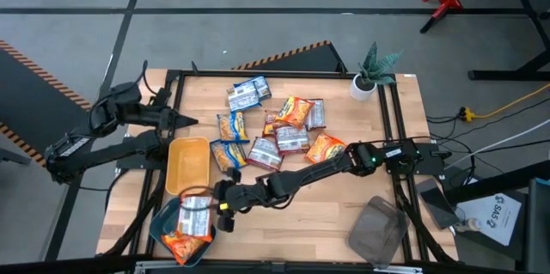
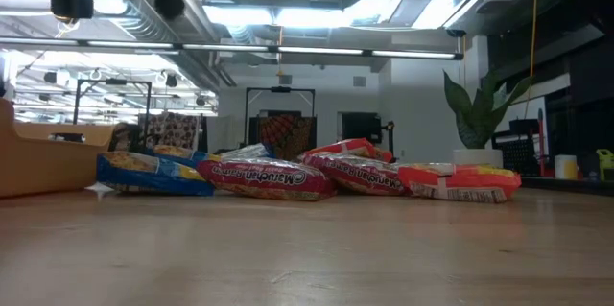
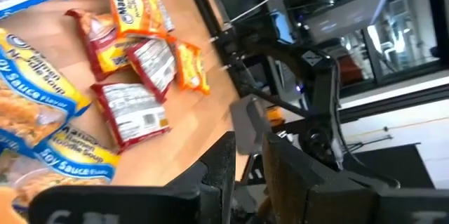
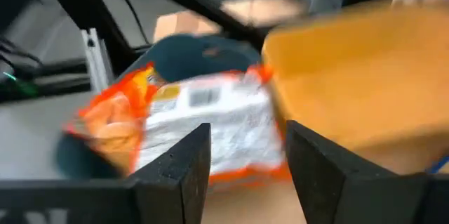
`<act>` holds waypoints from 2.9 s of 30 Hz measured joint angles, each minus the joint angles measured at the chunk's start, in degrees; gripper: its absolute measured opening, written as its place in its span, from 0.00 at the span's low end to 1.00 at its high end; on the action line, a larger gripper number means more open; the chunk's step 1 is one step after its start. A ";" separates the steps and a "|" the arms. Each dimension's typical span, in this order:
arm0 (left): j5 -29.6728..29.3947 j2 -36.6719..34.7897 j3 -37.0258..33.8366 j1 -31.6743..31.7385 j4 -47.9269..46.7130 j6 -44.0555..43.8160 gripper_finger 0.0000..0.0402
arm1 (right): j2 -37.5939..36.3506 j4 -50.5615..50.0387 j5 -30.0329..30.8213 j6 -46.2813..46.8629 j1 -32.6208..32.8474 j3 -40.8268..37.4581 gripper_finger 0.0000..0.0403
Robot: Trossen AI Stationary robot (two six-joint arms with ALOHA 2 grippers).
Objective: Sort Maruchan noodles
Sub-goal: Put the orange noodle pack into the blue bin
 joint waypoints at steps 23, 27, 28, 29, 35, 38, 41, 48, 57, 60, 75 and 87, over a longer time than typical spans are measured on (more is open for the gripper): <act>-3.29 0.00 0.00 0.00 -0.33 1.08 0.16 | 7.17 15.93 -13.50 2.97 -2.64 -0.03 0.41; -3.50 0.00 0.00 0.00 -0.31 1.08 0.16 | 7.15 22.97 -20.63 -1.61 -2.52 0.00 0.41; -3.53 0.00 0.00 0.00 -0.33 1.08 0.17 | 7.15 23.52 -22.05 -1.83 -2.50 0.00 0.41; -3.59 0.00 0.00 0.00 -0.30 1.08 0.16 | 7.15 23.36 -22.85 -2.22 -2.48 0.01 0.41; -3.96 0.00 0.00 0.00 0.04 0.94 0.16 | 7.15 21.44 -26.88 -11.11 -1.80 0.00 0.41; -4.76 0.00 0.00 0.00 0.22 -0.14 0.16 | 7.15 21.28 -27.38 -13.90 -1.19 0.03 0.41; -5.89 0.00 0.00 -0.02 0.22 -0.32 0.16 | 6.96 18.38 -28.37 -14.45 -1.37 1.36 0.41; -7.46 0.00 0.02 -0.04 3.04 -1.26 0.17 | 5.73 16.52 -28.32 -16.30 -1.66 1.45 0.41; -0.58 0.65 5.95 -0.04 11.43 -5.38 0.16 | 2.01 -2.27 -9.56 0.47 -2.55 1.46 0.41; 2.27 2.82 9.03 -0.47 5.68 -1.14 0.14 | 1.99 -2.90 -14.22 5.43 -2.12 1.44 0.41; 4.33 19.80 17.64 -10.21 -12.90 16.77 0.14 | -11.05 -30.32 -25.97 19.27 2.33 1.38 0.41; 1.56 33.23 18.03 -31.08 -20.87 34.35 0.16 | -26.16 -56.54 8.54 35.09 17.34 1.51 0.41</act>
